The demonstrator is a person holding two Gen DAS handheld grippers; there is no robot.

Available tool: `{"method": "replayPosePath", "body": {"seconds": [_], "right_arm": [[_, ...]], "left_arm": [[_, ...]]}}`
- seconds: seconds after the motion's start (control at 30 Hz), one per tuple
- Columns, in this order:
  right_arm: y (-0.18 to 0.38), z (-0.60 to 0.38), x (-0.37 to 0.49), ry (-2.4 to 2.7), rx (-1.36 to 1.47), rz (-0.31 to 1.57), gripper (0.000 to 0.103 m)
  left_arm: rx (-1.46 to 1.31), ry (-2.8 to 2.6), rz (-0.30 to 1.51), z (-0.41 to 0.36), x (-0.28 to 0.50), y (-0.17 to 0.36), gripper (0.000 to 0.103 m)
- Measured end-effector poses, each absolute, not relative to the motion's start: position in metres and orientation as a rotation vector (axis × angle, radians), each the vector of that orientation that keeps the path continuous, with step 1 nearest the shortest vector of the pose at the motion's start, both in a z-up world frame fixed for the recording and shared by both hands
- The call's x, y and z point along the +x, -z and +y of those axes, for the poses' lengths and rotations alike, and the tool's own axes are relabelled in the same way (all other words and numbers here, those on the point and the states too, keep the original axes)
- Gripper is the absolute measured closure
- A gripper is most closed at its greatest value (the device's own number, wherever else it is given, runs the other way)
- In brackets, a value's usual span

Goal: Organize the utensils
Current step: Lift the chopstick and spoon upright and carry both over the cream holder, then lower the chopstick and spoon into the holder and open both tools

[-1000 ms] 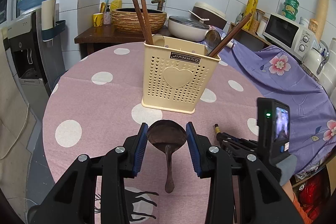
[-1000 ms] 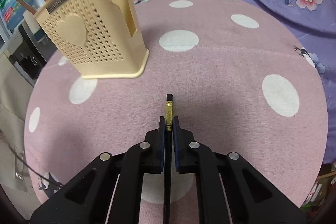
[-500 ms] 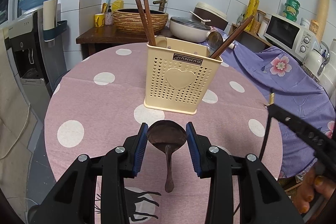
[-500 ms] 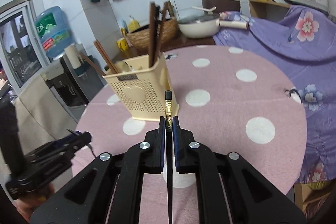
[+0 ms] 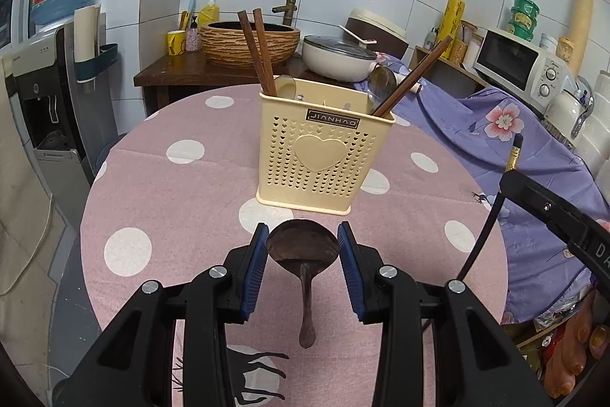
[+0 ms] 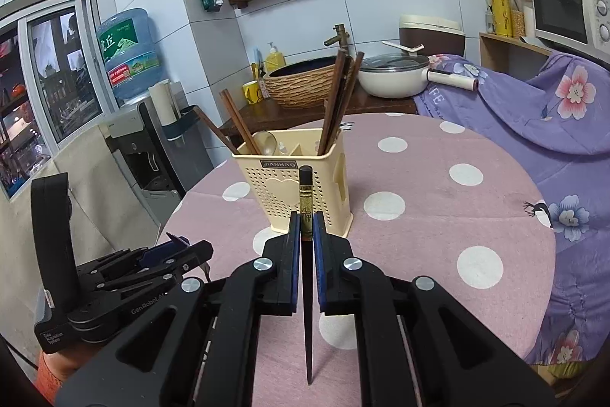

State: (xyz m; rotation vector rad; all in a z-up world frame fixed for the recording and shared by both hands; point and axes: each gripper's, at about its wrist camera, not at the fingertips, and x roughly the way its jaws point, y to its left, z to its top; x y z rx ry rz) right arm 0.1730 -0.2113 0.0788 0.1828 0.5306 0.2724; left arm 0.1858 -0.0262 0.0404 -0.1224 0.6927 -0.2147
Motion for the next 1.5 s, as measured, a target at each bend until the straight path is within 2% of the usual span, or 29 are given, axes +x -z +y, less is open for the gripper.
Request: {"method": "replayPosePath", "body": {"seconds": [0.37,0.93,1.07,1.5], "right_arm": [[-0.118,-0.199,0.183,-0.325,0.157,0.472,0.095],[-0.253,-0.184,0.25,-0.303,0.118,0.282,0.095],[-0.252,-0.18,0.274,-0.262,0.118,0.274,0.095],[-0.174,-0.163,0.305,-0.225,0.081,0.32,0.095]], "left_arm": [[-0.15,0.271,0.664,-0.023,0.199,-0.069,0.067],[-0.167,0.203,0.428,-0.016,0.286,-0.195,0.067],[-0.173,0.171,0.428,-0.022,0.308,-0.194,0.067],[-0.138,0.156,0.493,-0.037,0.333,-0.136,0.067]]}}
